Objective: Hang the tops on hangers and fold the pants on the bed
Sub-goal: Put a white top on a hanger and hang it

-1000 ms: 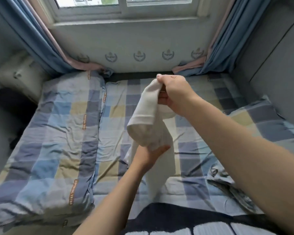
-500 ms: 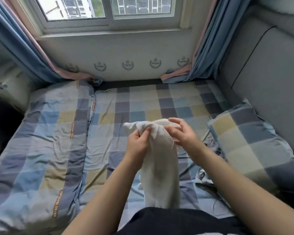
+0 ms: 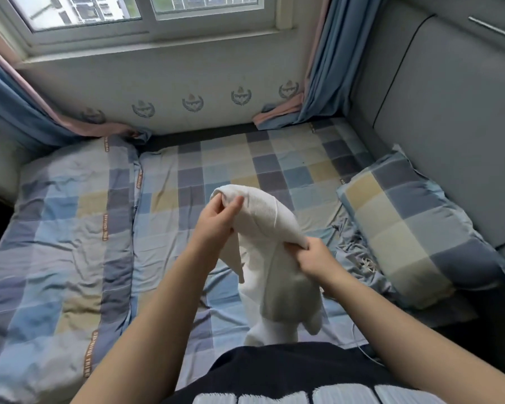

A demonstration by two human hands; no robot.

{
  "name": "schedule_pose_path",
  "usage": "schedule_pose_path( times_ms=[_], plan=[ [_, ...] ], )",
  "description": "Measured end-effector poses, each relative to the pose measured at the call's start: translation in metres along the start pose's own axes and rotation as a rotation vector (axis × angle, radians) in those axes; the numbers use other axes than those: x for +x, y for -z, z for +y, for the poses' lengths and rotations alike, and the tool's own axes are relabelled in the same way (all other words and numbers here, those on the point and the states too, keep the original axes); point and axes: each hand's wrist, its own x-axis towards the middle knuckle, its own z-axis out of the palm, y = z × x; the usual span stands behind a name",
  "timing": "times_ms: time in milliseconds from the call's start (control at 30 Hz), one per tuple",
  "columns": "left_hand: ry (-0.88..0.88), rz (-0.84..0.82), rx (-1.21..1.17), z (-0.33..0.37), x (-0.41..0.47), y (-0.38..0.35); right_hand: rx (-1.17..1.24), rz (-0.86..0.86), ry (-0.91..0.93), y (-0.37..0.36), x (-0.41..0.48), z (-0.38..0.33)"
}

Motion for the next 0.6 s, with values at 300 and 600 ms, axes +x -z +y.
schedule_pose_path(
  times_ms=[300, 600],
  plan=[
    [0.020, -0.255, 0.378, -0.067, -0.060, -0.018, 0.533, -0.029, -0.106, 0.006, 0.001, -0.069],
    [0.065, 0.220, 0.330, -0.043, -0.035, -0.023, 0.104, -0.001, 0.210, 0.008, -0.041, -0.044]
  ],
)
